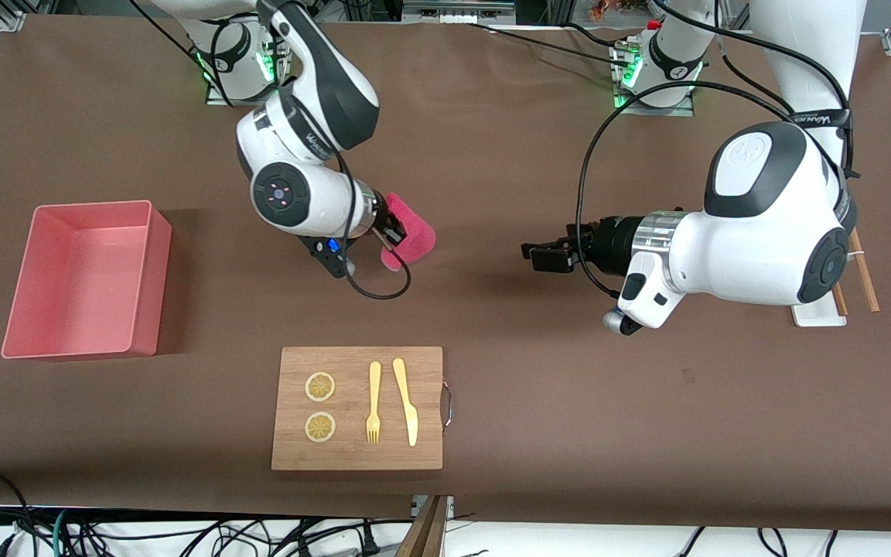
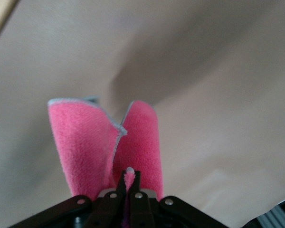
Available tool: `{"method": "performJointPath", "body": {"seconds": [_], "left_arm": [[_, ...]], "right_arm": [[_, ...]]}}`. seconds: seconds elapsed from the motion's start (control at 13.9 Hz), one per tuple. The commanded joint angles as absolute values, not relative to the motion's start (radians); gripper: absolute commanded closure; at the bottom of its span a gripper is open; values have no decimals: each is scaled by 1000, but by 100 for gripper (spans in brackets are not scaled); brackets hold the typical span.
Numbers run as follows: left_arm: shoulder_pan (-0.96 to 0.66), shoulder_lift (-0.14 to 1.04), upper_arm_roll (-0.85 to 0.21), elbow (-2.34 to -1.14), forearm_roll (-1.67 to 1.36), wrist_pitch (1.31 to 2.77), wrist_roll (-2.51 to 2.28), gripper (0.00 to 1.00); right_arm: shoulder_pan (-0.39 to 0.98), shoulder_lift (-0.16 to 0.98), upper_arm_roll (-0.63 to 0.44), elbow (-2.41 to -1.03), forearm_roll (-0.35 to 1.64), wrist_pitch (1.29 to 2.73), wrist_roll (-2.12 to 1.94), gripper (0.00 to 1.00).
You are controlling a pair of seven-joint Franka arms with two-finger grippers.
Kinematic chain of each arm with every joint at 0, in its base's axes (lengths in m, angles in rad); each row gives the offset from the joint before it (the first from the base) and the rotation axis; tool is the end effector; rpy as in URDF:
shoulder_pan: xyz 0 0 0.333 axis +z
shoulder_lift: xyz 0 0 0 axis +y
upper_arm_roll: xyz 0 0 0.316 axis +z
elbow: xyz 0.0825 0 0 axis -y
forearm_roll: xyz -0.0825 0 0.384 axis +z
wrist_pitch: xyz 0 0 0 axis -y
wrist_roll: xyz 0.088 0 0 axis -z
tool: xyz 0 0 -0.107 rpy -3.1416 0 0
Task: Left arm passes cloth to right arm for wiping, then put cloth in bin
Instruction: 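Move the cloth with the right gripper toward the wooden board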
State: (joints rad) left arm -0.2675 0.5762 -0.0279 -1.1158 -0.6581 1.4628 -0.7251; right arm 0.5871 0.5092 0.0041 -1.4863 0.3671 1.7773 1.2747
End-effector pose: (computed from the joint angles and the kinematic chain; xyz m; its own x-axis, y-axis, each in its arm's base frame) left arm 0.6479 -0.2655 0.4895 0.7872 0.2517 -0.5630 0.4925 -0.8060 0.3283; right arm 0.5434 0.4018 0.3675 0.6265 -0.6797 -0.3814 -0.6943 -0.7090 0.1231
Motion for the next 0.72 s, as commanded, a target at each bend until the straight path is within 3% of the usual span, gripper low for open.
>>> {"method": "performJointPath", "body": {"seconds": [0.0, 0.43, 0.65], "left_arm": [[-261, 474, -32, -1267, -594, 1476, -678, 0], [-176, 479, -25, -1325, -575, 1460, -623, 0], [-111, 463, -25, -1321, -453, 1410, -457, 0]], "right_arm": [[612, 544, 2, -1499, 330, 1772, 1218, 100], [606, 591, -2, -1517, 269, 1760, 1145, 100], [569, 578, -11, -1529, 183, 1617, 918, 100]]}}
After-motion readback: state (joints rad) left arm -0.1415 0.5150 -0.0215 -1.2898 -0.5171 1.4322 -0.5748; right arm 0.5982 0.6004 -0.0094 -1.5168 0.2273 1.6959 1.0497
